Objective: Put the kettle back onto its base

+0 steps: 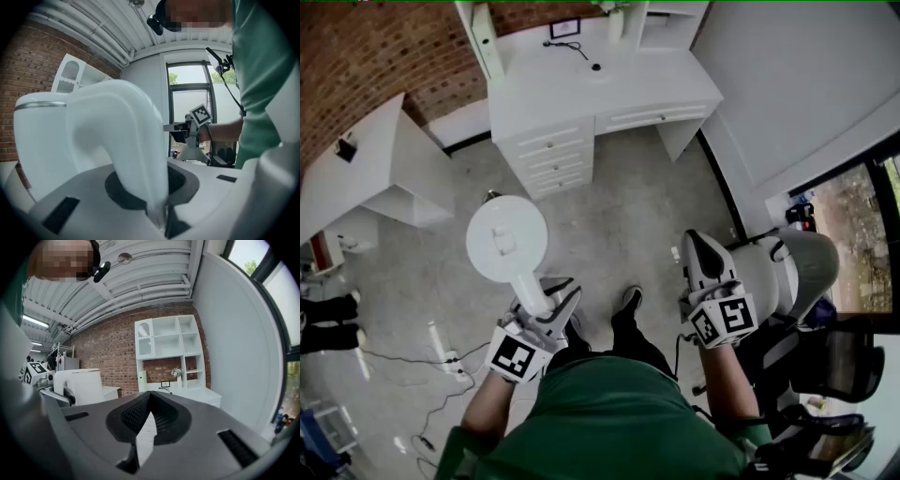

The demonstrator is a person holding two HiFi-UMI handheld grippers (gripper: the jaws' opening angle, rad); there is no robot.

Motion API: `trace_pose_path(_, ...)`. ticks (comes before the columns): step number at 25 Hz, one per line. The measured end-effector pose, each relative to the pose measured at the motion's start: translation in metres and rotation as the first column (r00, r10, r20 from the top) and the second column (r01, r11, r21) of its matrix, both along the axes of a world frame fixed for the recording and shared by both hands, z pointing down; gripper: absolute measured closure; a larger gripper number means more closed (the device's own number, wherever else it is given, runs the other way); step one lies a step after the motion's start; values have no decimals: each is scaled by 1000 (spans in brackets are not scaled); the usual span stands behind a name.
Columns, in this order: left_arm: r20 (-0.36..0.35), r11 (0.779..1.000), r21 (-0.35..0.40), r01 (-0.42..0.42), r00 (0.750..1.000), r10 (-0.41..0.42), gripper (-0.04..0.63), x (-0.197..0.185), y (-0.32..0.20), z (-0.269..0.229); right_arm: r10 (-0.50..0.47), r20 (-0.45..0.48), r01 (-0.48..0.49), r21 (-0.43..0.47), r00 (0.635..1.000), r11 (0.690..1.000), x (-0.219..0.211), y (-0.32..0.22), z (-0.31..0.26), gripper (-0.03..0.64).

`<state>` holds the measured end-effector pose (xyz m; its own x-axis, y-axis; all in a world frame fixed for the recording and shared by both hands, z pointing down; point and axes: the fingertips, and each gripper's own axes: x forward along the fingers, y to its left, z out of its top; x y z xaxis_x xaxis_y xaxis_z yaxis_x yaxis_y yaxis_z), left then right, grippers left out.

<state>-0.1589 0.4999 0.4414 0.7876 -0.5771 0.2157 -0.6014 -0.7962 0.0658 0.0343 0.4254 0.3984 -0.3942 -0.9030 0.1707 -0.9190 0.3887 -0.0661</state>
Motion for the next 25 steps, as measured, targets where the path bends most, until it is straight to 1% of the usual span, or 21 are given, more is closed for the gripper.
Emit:
trace_pose_path(3, 28, 1000, 3, 19, 999, -19, 523, -12, -1, 10, -12, 8, 12, 30, 1000, 999, -6, -4, -1, 597)
trace_pose_path(6, 38, 999, 6, 37, 999, -38, 523, -10, 8, 10, -17, 8, 17, 51, 1000, 999, 2, 9, -4, 597)
trace_pose_path(10, 55, 997, 58, 51, 997, -54, 523, 0, 13, -5, -23, 16, 22, 74, 1000, 997, 13, 16, -13, 597)
trace_pose_path(13, 66, 996, 78, 36, 997, -41, 523, 14, 13, -10, -23, 21, 21, 86, 999, 996, 25, 18, -15, 597)
trace_pose_path(16, 78, 997, 69, 17, 997, -22, 523, 32, 17, -9, -23, 53, 18, 84, 998, 996, 41, 22, -11, 597)
trace_pose_path(18, 75, 998, 60, 13, 997, -17, 523, 44, 17, -9, -23, 67, 17, 81, 997, 997, 51, 20, -10, 595)
trace_pose_path(21, 66, 998, 57, 16, 998, -20, 523, 59, 15, -12, -26, 65, 21, 74, 998, 997, 65, 17, -8, 595)
trace_pose_path(25, 74, 996, 77, 41, 996, -46, 523, 81, 11, -20, -51, 76, 45, 78, 996, 996, 84, 12, -10, 595)
